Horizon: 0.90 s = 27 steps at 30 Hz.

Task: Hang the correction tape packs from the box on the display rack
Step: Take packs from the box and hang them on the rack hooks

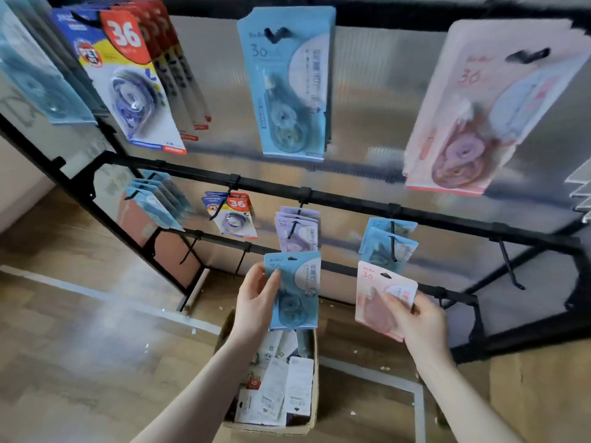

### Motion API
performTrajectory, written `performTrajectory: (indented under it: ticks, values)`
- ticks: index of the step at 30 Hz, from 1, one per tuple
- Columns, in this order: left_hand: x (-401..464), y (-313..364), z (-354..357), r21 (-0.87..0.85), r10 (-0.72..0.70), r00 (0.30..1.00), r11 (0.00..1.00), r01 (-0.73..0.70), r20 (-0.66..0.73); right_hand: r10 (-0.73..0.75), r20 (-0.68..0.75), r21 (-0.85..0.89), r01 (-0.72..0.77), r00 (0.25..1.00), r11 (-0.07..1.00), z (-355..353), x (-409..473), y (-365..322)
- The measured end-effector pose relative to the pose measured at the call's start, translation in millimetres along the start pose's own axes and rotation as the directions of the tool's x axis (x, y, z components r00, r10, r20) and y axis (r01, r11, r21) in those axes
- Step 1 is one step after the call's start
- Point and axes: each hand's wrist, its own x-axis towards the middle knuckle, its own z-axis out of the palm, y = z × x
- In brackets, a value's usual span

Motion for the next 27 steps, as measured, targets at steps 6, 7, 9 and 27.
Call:
performTrajectory:
  ticks: [6,7,9,27]
  values:
    - [-5,-5,67,0.047,-0.008,0.999,0.999,0.007,0.031,-0.016,-0.001,0.020,0.016,1.000,1.000,-59,21,6]
    - [-5,-6,79,0.047,-0.011,0.999,0.999,0.009,0.036,-0.020,-0.008,0.016,0.020,1.000,1.000,-68,25,8]
    - [-4,-8,102,0.058,-0.024,0.998,0.998,0.021,0.055,-0.017,-0.016,0.014,0.017,1.000,1.000,-83,32,13]
    - [0,-27,167,0.227,-0.042,0.998,0.973,0.032,0.037,0.041,-0.046,0.034,-0.039,0.998,0.999,-139,62,41]
